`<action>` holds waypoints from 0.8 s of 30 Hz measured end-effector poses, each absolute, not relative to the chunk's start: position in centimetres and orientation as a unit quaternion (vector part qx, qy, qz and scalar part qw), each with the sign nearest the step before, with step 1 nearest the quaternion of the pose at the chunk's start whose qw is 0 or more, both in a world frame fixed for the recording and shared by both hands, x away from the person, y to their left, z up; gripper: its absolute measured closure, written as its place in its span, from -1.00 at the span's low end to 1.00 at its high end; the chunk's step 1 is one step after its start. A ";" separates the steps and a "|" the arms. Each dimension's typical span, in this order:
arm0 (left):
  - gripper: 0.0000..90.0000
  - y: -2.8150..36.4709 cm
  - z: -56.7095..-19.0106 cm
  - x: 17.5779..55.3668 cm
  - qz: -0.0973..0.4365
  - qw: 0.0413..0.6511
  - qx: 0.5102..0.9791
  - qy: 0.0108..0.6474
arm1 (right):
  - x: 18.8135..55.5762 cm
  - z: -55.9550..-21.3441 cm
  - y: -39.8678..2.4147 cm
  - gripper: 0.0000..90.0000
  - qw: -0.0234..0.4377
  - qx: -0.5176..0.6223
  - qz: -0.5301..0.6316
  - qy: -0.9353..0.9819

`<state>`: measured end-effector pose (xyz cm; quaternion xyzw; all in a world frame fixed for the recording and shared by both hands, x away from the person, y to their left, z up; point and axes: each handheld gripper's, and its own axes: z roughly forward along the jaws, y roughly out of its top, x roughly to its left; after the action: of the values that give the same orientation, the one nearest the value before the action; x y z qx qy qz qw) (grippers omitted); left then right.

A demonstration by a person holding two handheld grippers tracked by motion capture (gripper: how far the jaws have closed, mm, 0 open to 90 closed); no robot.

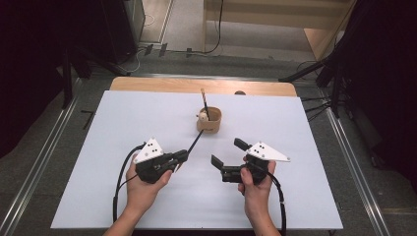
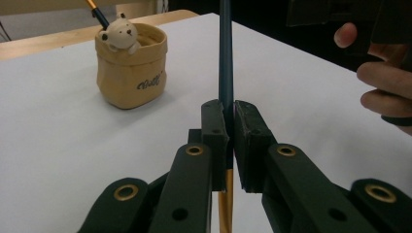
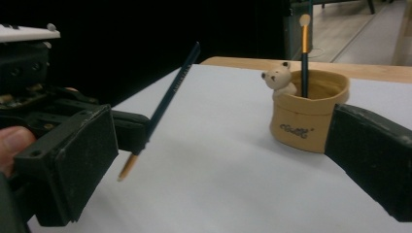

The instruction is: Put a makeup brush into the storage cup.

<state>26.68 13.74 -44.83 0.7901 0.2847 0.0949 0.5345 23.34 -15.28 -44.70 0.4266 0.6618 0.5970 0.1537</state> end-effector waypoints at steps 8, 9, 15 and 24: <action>0.87 13.3 -44.9 26.3 0.088 0.553 0.782 0.275 | 23.3 -45.1 -14.5 -0.75 0.124 0.437 0.627 0.634; 0.87 13.2 -44.9 26.3 0.089 0.554 0.781 0.273 | 23.3 -45.2 -14.3 -0.69 0.122 0.439 0.628 0.631; 0.87 12.7 -44.9 26.0 0.083 0.561 0.779 0.266 | 23.5 -45.5 -13.2 -0.49 0.109 0.466 0.627 0.615; 0.87 12.2 -44.9 25.7 0.082 0.567 0.777 0.260 | 23.2 -45.9 -12.6 0.26 0.061 0.467 0.663 0.582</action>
<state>25.65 12.18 -44.90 0.7772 0.2595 0.0823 0.5674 23.17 -12.63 -45.94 0.4665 0.5822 0.6631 0.0611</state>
